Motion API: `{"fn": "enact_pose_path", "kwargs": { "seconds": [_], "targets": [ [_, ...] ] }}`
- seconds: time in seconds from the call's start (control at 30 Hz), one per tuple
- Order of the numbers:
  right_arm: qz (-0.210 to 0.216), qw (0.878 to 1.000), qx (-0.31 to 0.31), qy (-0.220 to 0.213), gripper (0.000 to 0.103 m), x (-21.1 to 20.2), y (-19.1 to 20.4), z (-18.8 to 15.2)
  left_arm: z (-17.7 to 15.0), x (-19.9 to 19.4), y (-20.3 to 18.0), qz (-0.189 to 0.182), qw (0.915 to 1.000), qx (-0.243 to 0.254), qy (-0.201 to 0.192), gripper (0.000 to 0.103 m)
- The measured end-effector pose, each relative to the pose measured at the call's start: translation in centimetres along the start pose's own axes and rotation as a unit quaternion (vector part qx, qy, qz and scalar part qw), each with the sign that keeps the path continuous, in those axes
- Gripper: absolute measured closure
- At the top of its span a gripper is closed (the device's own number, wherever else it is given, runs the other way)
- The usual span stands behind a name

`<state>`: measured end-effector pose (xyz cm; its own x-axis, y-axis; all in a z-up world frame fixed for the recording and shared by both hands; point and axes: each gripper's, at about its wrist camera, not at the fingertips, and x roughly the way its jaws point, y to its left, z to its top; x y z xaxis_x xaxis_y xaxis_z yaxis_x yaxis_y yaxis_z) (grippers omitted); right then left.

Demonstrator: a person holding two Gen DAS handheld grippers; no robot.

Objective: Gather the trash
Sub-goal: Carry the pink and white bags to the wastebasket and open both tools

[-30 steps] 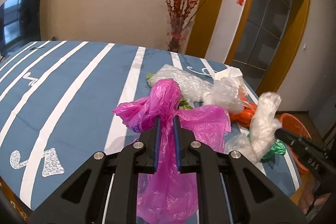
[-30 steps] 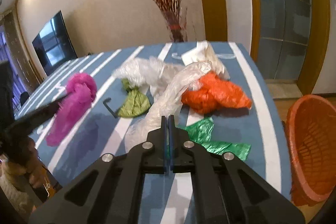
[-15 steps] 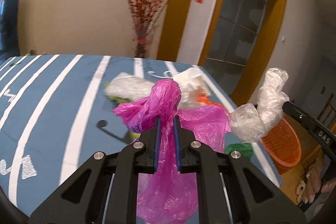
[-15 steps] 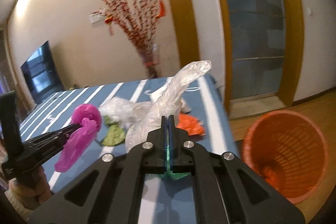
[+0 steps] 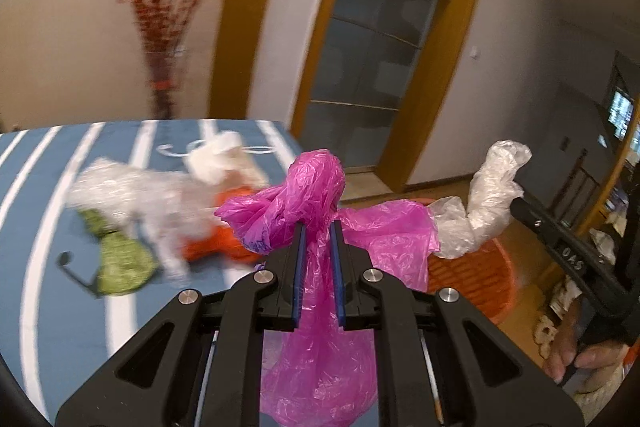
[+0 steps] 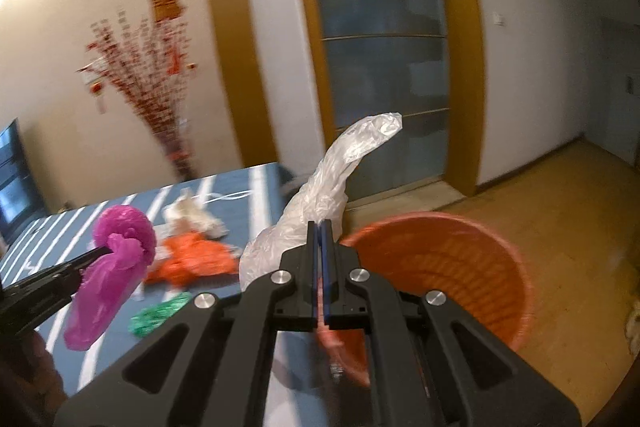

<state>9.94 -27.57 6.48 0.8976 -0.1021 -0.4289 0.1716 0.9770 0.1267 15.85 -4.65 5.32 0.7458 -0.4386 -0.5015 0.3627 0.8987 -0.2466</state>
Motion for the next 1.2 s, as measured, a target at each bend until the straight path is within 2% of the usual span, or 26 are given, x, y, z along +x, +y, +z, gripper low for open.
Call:
{"fn": "enact_pose_path", "kwargs": {
  "seconds": [0.23,0.5,0.8,1.2],
  "targets": [
    [-0.047,0.998,0.035,-0.007,0.1,0.3,-5.7,-0.1,0.5,3.4,-6.0,-0.054,0.9981,0.027,0.013,0.092],
    [-0.075,0.996,0.057,0.0,0.1,1.3,-9.7,-1.0,-0.2,7.3,-10.5,-0.088,0.9939,0.052,0.042,0.092],
    [-0.088,0.993,0.073,0.016,0.1,3.4,-12.3,-1.7,-1.1,10.3,-13.4,-0.107,0.9894,0.065,0.074,0.092],
    [-0.086,0.992,0.092,0.032,0.099,5.6,-14.7,-2.1,-2.2,13.8,-14.6,-0.112,0.985,0.07,0.111,0.092]
  ]
}}
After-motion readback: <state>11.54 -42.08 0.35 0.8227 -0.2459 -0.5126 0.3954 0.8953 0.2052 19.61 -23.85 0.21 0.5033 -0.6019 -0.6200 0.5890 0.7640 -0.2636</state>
